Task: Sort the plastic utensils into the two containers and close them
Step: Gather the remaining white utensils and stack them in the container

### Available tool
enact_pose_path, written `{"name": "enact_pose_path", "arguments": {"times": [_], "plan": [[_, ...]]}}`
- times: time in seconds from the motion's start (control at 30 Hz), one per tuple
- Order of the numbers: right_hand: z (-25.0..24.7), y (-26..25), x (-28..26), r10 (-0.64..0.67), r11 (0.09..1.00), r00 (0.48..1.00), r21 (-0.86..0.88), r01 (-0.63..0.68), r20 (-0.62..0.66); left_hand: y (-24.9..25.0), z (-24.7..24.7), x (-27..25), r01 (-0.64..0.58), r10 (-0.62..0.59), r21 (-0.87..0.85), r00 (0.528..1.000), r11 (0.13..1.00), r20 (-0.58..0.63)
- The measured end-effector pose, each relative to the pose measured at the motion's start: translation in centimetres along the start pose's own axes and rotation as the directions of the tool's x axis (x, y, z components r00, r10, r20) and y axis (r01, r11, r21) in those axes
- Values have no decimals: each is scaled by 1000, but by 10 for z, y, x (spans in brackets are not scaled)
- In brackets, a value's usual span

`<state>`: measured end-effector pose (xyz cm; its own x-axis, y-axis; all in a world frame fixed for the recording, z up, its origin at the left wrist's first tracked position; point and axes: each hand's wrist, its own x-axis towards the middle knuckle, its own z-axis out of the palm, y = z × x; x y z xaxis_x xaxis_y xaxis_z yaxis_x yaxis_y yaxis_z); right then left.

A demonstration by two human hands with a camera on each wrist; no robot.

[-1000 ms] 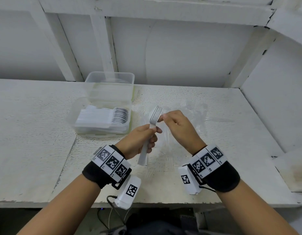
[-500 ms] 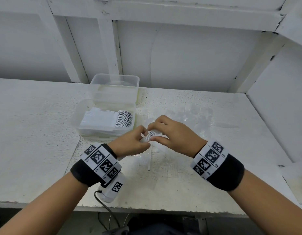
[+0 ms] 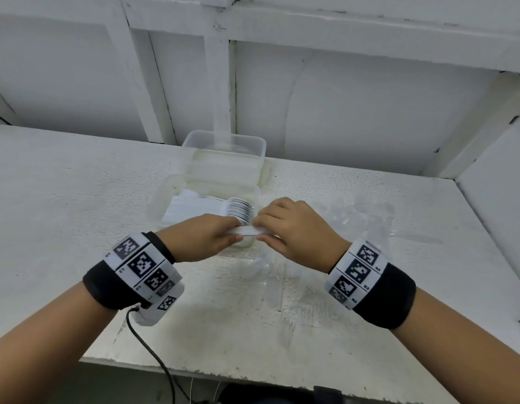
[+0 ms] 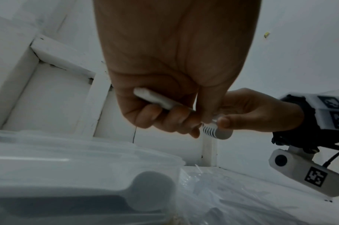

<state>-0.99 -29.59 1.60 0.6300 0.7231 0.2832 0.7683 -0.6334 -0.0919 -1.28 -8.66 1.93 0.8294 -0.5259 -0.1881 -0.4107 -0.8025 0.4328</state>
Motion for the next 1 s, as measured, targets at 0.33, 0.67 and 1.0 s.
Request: {"name": "enact_pose_path", "arguments": {"times": [0.33,0.67,1.0], "plan": [[6,17,59,-46,997,997,-64,50,67,-50,-17,2,-59,69,38,919,998,-389],[24,42,106,443,883,890,121,-454,111,-82,-2,30,175,-146,157,973,972,-182],[55,10,136,292,954,940,-122,-273,176,-88,5,30,128,-91,167,973,978,-210]]}}
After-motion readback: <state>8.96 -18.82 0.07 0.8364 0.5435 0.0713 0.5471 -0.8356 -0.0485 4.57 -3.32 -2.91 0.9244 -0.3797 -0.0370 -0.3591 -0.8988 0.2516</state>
